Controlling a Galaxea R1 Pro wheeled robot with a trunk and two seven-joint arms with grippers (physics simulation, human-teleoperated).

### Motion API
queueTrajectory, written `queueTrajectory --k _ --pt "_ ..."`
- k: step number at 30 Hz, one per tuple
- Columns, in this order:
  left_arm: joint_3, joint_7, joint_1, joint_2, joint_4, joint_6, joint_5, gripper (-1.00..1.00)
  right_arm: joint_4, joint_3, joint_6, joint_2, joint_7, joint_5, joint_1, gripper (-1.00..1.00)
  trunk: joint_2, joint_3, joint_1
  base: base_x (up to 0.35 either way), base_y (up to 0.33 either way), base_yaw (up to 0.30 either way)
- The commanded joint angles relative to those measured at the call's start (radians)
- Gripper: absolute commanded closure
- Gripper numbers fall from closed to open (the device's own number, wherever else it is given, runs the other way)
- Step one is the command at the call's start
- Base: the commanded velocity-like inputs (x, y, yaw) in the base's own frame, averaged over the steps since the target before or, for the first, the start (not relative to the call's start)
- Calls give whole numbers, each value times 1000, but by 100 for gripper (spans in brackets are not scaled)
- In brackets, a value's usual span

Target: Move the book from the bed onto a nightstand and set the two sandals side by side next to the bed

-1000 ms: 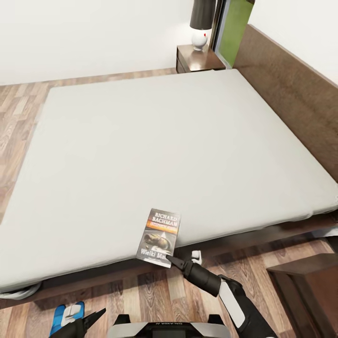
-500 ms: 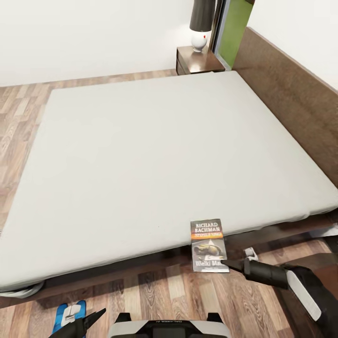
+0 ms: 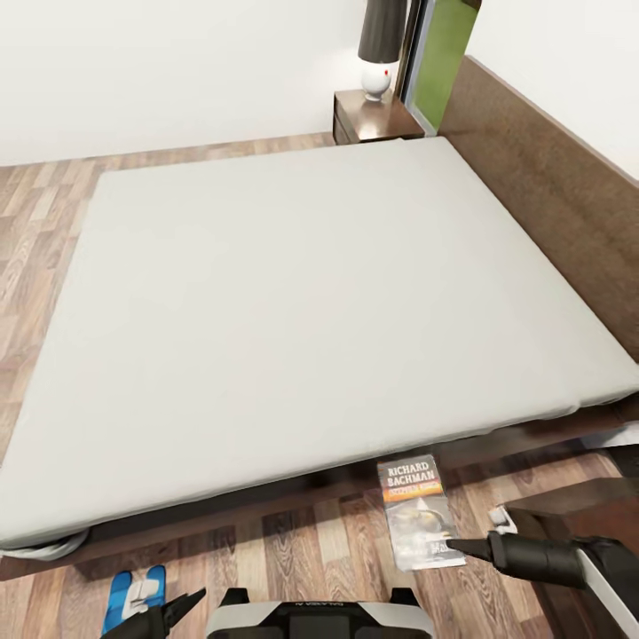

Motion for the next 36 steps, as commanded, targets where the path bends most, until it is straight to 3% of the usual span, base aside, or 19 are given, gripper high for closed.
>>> queueTrajectory --k 1,5,13,36 --pt "-10 -1 -1 0 2 -8 10 -100 43 2 -31 2 0 33 -1 100 7 3 -4 0 0 0" --pt "-11 -2 -1 -1 2 -8 10 -100 135 2 -184 4 0 88 0 100 35 15 -19 0 0 0" --pt "-27 1 -1 -14 2 -8 10 -100 271 1 -325 5 0 102 0 100 91 40 -50 0 0 0" --pt "-33 0 -1 -21 2 -8 10 -100 276 1 -345 1 2 91 0 100 252 112 -138 0 0 0"
